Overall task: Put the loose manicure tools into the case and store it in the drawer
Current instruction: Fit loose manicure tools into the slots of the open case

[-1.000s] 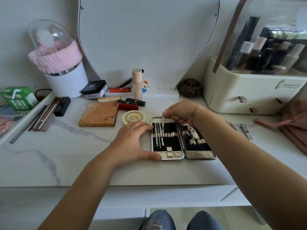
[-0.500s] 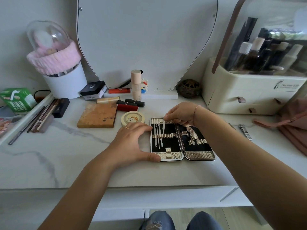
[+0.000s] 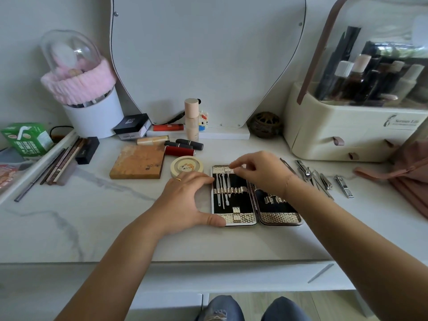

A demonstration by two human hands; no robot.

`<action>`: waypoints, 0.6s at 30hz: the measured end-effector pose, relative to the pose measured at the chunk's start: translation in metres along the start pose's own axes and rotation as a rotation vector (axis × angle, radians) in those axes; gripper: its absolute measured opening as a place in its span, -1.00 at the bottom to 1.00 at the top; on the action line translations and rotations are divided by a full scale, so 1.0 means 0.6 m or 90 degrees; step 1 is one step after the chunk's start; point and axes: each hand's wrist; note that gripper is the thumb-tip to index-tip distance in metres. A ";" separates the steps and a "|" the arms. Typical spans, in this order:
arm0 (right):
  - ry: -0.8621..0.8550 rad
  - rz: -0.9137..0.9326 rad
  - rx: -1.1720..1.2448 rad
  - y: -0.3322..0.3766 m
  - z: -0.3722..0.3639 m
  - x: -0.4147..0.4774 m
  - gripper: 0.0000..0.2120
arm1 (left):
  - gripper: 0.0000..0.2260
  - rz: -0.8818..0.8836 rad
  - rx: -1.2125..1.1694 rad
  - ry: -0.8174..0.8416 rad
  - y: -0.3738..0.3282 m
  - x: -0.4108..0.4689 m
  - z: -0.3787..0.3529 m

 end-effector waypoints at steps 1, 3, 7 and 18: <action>0.014 0.015 -0.035 -0.001 -0.007 -0.010 -0.77 | -0.04 -0.001 -0.002 0.000 0.000 0.000 0.000; 0.046 0.046 -0.098 -0.007 -0.022 -0.023 -0.71 | -0.05 -0.006 0.000 -0.001 0.001 0.000 0.000; 0.064 0.077 -0.152 -0.017 -0.039 -0.032 -0.66 | -0.03 -0.013 0.003 -0.005 0.001 0.000 0.000; 0.004 0.123 -0.140 -0.026 -0.051 -0.039 -0.56 | -0.04 -0.008 -0.004 -0.005 0.003 0.000 -0.002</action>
Point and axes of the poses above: each hand's wrist, its own x-axis towards the middle knuckle, its own z-axis out of the back of the hand, y = z × x, and after that the axes turned 12 degrees about y, right-handed
